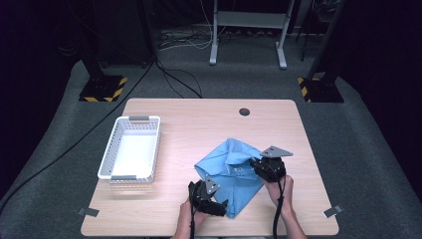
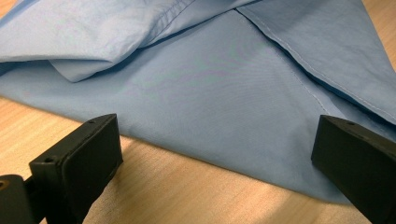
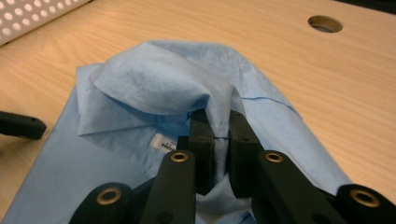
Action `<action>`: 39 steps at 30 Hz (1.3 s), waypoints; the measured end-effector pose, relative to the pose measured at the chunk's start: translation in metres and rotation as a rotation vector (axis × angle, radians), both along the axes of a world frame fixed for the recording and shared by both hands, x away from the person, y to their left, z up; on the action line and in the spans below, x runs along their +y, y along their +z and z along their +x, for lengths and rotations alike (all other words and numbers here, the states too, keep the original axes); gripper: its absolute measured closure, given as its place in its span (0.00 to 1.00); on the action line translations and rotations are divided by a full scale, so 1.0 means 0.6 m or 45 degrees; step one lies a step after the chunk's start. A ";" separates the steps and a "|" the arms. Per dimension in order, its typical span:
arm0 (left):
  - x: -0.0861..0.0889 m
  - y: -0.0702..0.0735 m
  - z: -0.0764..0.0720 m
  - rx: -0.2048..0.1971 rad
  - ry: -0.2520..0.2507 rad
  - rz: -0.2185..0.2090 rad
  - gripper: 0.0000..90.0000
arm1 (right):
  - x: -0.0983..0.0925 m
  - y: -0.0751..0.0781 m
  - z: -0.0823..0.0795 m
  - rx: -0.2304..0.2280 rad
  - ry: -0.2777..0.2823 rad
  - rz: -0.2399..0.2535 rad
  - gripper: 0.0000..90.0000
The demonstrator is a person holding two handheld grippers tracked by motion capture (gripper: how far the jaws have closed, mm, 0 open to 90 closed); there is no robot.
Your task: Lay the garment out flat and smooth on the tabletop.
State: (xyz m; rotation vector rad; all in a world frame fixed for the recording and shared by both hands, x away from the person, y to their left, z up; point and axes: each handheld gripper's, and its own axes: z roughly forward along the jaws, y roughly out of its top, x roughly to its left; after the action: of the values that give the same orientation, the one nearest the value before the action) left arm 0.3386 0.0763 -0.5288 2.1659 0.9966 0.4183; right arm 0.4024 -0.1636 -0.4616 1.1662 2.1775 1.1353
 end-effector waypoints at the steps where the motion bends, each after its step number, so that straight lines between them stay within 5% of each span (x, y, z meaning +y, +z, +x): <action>1: 0.000 0.000 0.000 0.000 0.000 0.000 0.02 | -0.003 0.003 0.003 -0.001 -0.006 0.001 0.92; 19: 0.000 0.000 0.000 -0.004 -0.002 0.000 0.02 | -0.058 0.043 0.075 0.018 -0.120 0.081 0.92; 39: 0.000 0.000 0.000 -0.004 -0.005 0.000 0.02 | -0.081 0.050 0.150 0.073 -0.213 0.023 0.90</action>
State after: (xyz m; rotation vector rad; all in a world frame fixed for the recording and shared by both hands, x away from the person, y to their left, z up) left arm 0.3385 0.0762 -0.5289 2.1658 0.9910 0.4195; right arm 0.4924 -0.2125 -0.4318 1.3763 2.0699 1.0647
